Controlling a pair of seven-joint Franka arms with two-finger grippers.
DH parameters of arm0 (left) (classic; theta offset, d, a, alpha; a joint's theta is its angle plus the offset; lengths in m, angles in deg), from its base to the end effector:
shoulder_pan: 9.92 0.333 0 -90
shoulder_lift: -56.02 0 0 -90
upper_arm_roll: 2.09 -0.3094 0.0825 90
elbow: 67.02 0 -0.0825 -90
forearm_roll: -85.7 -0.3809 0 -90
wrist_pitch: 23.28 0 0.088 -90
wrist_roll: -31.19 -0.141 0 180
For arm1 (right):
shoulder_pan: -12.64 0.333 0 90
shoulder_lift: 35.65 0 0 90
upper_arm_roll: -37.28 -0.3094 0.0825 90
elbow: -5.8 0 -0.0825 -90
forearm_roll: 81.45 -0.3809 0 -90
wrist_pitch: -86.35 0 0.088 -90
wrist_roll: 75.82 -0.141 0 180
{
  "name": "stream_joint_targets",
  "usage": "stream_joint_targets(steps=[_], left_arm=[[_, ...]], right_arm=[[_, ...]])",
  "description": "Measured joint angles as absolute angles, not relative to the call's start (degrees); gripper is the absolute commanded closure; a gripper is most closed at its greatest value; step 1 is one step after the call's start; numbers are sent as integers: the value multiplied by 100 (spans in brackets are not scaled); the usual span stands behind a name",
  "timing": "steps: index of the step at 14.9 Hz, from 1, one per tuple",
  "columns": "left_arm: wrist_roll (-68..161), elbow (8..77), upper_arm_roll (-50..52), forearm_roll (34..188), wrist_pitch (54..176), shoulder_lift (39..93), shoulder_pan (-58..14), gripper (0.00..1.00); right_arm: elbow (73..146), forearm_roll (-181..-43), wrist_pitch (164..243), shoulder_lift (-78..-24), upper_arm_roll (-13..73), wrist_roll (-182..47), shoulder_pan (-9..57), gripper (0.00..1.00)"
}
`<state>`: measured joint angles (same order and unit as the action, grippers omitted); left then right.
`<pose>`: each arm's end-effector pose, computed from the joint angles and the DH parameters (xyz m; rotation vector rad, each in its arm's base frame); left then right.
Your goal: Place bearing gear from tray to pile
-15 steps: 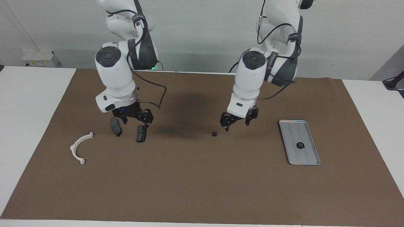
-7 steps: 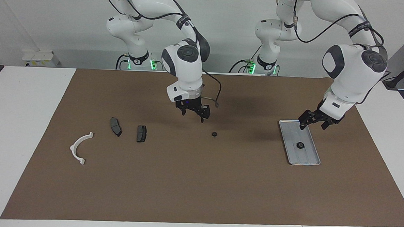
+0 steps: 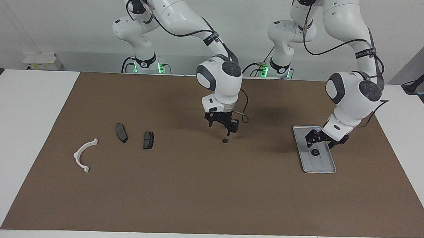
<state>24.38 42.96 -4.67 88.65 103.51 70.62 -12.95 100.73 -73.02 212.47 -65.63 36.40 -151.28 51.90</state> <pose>0.6116 -0.0087 0.3260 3.1089 -0.1530 0.0632 0.5240 0.4288 0.2709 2.9863 -0.8153 0.1646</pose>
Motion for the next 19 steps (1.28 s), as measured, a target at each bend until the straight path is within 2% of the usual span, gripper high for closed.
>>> stream_joint_targets(steps=[4, 16, 18, 19], left_arm=[[2183, 4309, -472, 8865, 10565, 7238, -1101, 5], [2126, 4710, -449, 8865, 11149, 7361, -1095, 8], [2124, 4799, -442, 8865, 11306, 7361, -1098, 8], [2124, 4849, -436, 8865, 11379, 7361, -1102, 8]], right_arm=[[9761, -7301, 21520, -6945, 3690, -15193, 5168, 3], [9872, -7353, 21709, -7014, 3654, -15208, 5130, 8], [9872, -7358, 21684, -7011, 3636, -15208, 5128, 18], [9872, -7358, 21670, -7009, 3625, -15208, 5128, 33]])
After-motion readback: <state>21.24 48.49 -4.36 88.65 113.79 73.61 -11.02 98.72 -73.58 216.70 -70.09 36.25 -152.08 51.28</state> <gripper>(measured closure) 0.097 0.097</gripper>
